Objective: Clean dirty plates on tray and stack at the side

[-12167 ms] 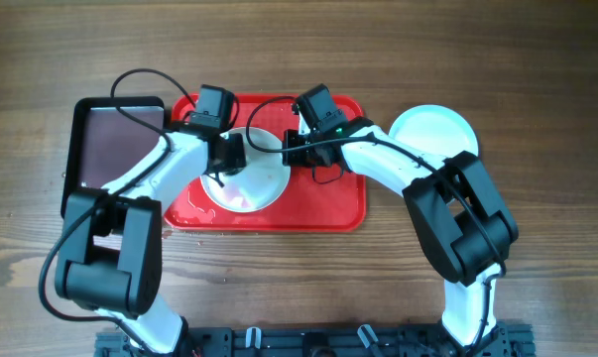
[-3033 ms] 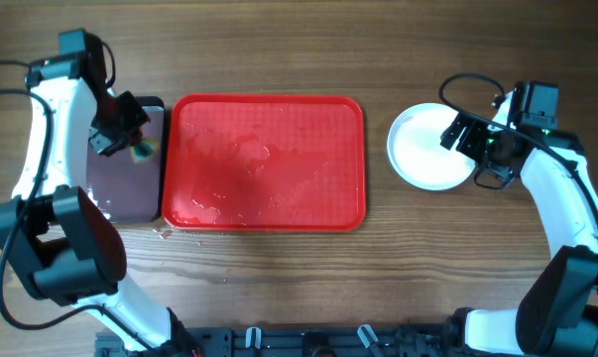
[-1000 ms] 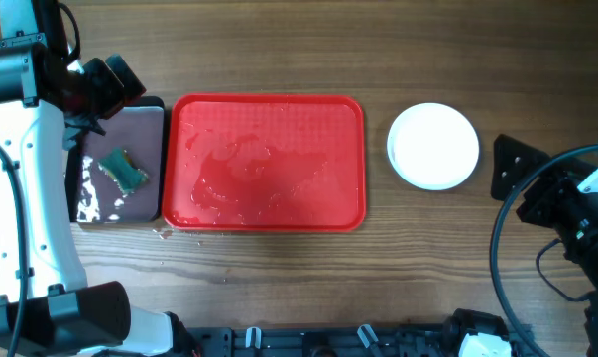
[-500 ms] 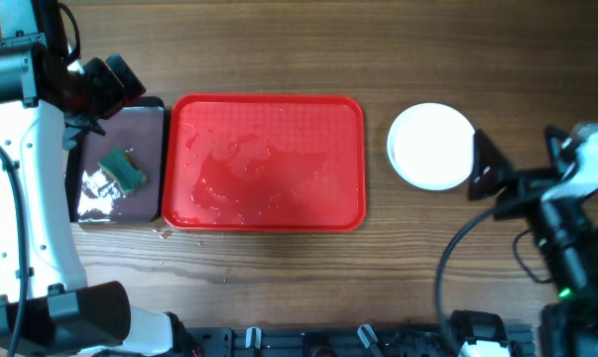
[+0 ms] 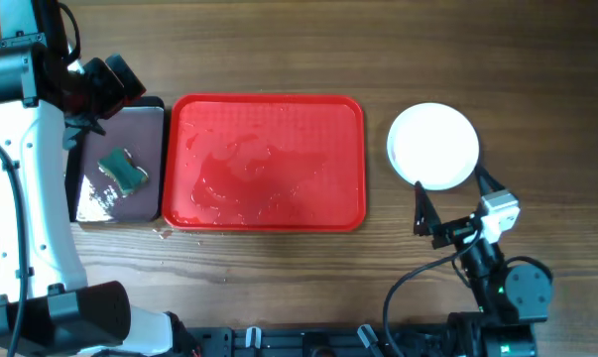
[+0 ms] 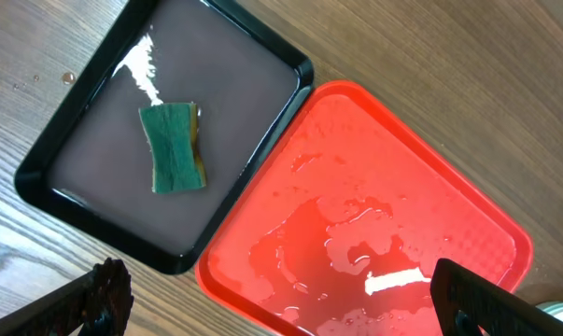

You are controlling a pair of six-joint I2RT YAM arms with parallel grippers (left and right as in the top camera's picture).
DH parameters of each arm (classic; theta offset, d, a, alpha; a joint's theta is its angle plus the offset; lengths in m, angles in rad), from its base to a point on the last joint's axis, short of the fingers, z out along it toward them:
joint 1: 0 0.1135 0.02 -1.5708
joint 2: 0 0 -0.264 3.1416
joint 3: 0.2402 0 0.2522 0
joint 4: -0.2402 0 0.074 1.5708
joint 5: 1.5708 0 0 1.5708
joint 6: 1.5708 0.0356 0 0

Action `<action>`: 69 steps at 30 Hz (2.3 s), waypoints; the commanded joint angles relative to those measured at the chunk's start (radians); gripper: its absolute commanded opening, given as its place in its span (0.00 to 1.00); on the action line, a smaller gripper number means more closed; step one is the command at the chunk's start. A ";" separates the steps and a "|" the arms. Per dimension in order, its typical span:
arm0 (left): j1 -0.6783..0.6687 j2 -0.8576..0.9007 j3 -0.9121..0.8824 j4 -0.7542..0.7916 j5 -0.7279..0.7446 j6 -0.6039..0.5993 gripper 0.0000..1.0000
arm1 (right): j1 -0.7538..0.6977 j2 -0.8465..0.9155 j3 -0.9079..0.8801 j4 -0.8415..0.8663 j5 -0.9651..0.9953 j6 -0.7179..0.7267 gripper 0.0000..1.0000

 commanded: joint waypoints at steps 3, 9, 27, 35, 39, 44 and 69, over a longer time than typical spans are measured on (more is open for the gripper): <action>-0.001 0.004 0.008 -0.001 0.005 -0.005 1.00 | 0.013 -0.092 -0.100 0.035 0.043 -0.002 1.00; -0.001 0.004 0.008 -0.001 0.005 -0.005 1.00 | 0.014 -0.117 -0.156 0.008 0.043 0.002 1.00; -0.001 0.004 0.008 -0.001 0.005 -0.005 1.00 | 0.014 -0.116 -0.156 0.009 0.043 -0.005 1.00; 0.000 -0.019 0.007 0.021 -0.075 0.028 1.00 | 0.014 -0.116 -0.156 0.009 0.043 -0.005 1.00; -0.035 -0.091 -0.003 0.041 -0.124 0.029 1.00 | 0.014 -0.116 -0.156 0.009 0.043 -0.005 1.00; -0.108 -0.278 -0.154 0.242 -0.123 0.029 1.00 | 0.014 -0.116 -0.156 0.009 0.043 -0.005 1.00; -0.158 -1.420 -1.643 1.344 -0.097 0.029 1.00 | 0.014 -0.116 -0.156 0.009 0.043 -0.005 1.00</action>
